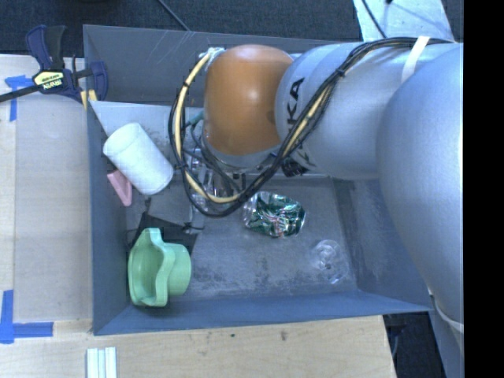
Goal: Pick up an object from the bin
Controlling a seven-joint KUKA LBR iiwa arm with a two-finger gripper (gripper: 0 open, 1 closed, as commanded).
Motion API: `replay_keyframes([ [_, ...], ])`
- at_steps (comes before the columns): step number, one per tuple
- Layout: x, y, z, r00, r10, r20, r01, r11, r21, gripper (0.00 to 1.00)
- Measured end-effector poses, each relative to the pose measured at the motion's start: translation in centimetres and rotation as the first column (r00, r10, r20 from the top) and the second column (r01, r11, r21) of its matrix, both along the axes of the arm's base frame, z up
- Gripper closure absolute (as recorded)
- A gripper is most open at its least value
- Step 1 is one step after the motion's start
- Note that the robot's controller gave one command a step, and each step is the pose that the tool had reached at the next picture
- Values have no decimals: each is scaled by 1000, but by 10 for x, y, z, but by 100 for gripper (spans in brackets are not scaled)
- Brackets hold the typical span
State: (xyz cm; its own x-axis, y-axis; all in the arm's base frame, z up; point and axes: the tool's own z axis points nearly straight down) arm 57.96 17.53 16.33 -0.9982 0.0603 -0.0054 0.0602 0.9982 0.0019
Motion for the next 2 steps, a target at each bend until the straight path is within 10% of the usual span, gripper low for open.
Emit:
replay_keyframes([
  [1, -22, 47, -9, 983, 184, -4, -184, 983, -1, 0],
  [2, -13, 13, -27, 999, -53, -3, 53, 999, -1, 0],
])
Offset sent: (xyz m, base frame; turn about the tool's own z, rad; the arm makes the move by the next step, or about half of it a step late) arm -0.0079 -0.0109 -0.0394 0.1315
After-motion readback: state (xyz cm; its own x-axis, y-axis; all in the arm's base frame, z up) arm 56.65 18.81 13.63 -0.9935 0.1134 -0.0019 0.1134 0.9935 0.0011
